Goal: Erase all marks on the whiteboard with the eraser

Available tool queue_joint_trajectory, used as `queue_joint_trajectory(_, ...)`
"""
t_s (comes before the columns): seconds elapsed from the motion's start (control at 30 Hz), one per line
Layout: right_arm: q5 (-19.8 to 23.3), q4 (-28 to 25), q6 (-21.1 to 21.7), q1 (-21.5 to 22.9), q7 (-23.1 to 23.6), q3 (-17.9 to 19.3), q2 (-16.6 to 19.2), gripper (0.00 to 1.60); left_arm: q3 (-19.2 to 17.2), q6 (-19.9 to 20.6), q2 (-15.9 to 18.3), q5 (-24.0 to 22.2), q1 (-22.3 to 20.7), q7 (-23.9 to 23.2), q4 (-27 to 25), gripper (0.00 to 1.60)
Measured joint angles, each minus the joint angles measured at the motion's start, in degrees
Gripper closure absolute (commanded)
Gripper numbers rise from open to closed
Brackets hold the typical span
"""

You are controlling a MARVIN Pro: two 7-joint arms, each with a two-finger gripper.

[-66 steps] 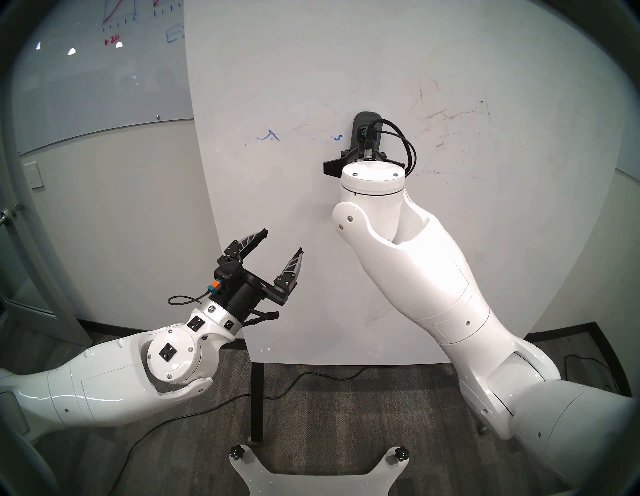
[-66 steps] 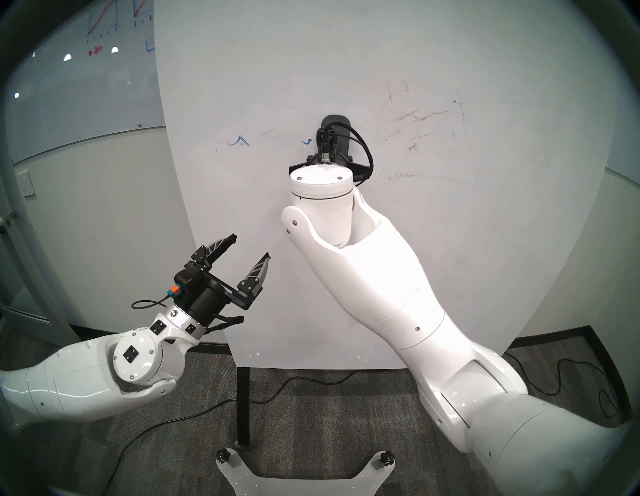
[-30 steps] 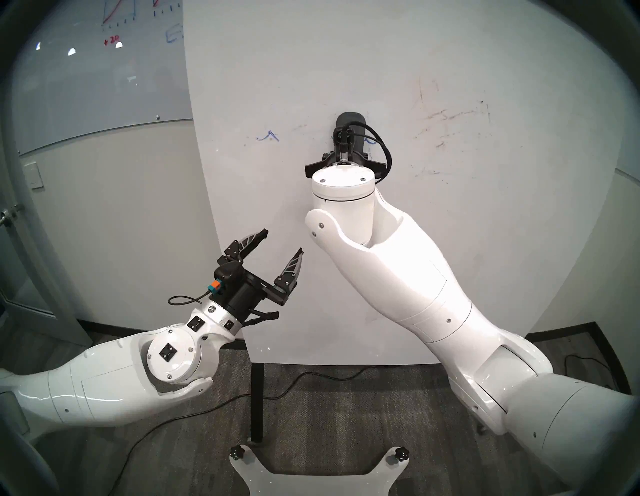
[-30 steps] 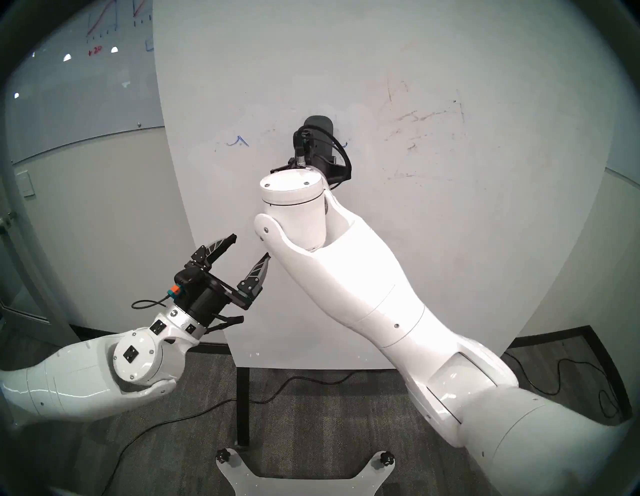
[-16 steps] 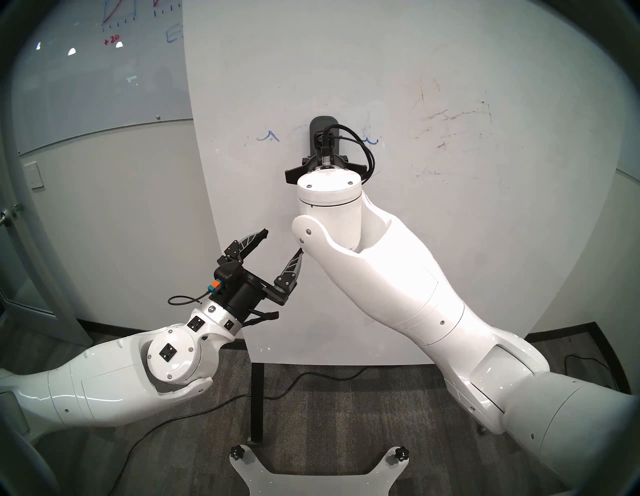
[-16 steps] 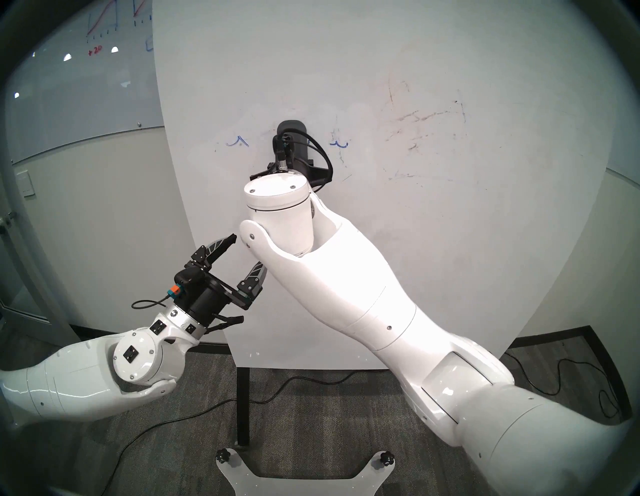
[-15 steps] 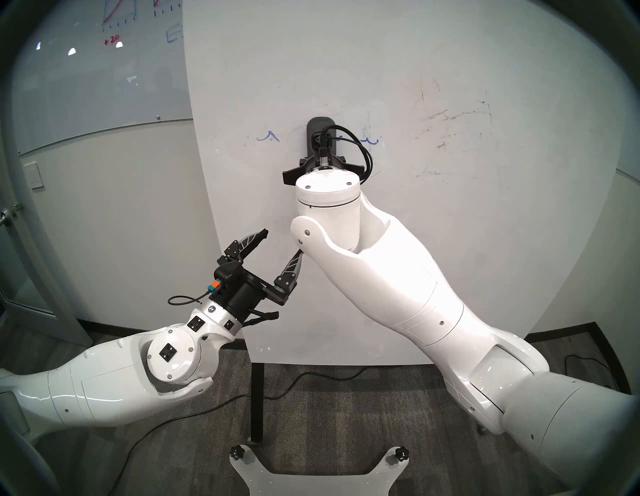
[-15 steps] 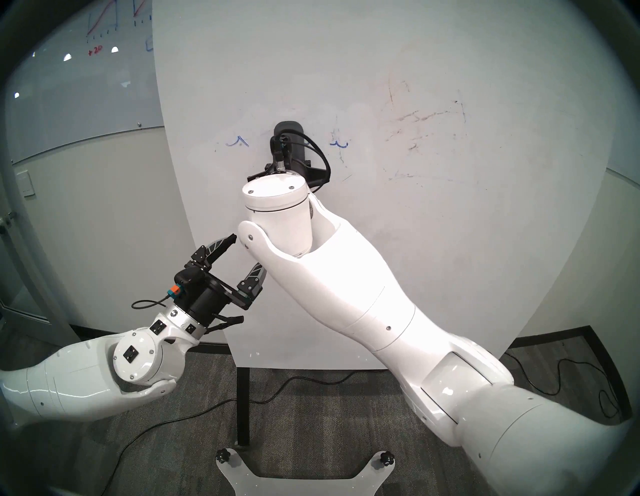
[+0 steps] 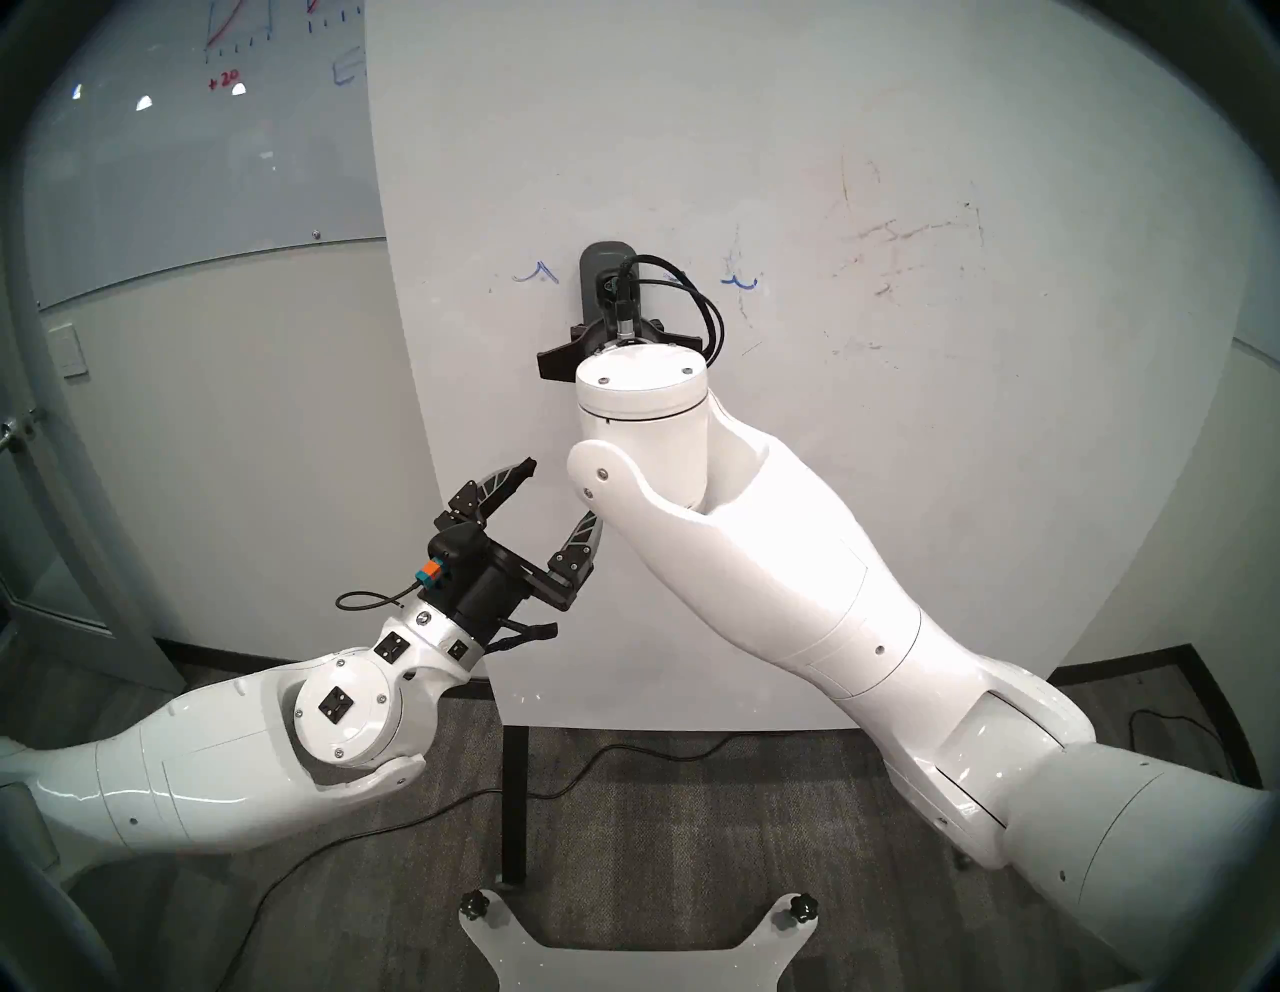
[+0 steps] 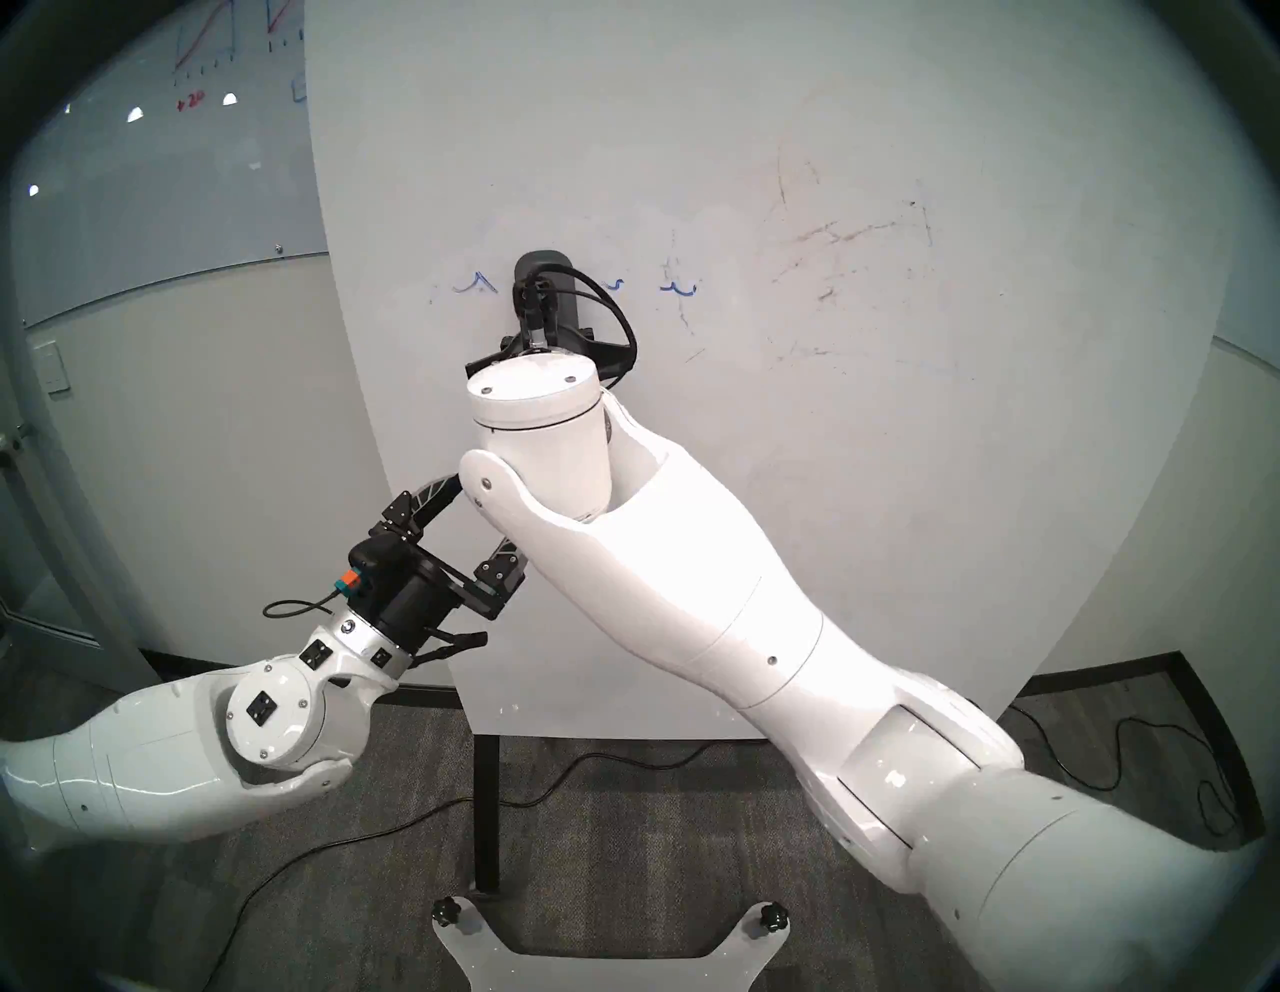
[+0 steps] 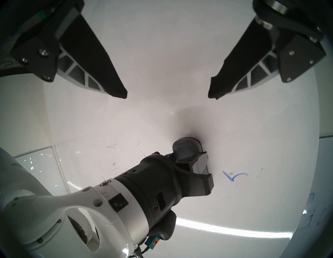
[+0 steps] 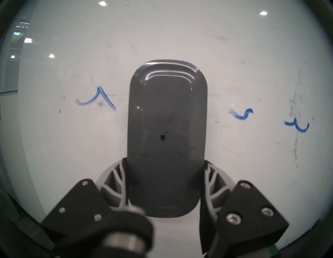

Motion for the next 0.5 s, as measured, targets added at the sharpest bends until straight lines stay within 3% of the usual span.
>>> queue_joint_trajectory(0.5,-0.7,-0.4,1.5,0.3,-0.2,-2.2,-1.2,1.60,0.0,0.0,0.0,0.0,0.0,0.0,0.0,0.00)
